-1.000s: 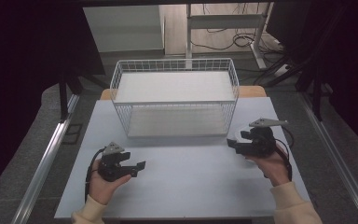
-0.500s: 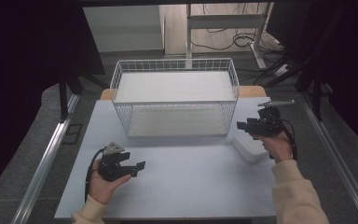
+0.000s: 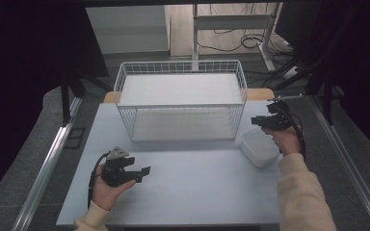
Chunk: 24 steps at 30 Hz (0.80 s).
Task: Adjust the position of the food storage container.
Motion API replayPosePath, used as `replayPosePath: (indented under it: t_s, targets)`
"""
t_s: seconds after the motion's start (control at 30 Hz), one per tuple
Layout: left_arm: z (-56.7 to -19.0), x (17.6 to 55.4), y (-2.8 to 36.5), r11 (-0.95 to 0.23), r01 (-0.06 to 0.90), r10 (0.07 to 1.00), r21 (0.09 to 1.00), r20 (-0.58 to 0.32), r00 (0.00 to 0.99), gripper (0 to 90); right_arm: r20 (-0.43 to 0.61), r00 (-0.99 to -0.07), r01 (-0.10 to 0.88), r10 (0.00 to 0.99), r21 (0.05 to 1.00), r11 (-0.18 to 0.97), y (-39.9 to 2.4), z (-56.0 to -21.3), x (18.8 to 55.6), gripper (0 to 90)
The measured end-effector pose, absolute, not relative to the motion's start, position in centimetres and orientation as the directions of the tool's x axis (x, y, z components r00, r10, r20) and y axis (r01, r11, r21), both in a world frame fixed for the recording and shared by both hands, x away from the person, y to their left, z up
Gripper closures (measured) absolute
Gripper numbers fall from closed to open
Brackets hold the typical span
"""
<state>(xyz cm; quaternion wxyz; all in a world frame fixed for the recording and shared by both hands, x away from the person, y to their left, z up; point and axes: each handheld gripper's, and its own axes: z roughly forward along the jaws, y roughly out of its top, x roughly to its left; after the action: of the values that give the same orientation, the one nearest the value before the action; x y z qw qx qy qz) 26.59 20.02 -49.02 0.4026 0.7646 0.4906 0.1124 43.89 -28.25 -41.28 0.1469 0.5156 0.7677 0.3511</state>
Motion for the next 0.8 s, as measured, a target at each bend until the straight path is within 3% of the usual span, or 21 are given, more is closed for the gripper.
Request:
replayPosePath:
  t_s: [0.1,0.8]
  targets:
    - [-49.0,26.6,20.1,-0.194,0.66,0.841,0.726,-0.224,0.493,23.9,0.139,-0.415,0.701,0.899,0.679,0.218,-28.6,-42.1,45.0,89.1]
    - [-49.1,26.7,20.2,-0.196,0.664,0.835,0.722,-0.231,0.499,23.8,0.019,-0.451,0.731,0.892,0.582,0.357,-26.6,-45.1,46.0,89.2]
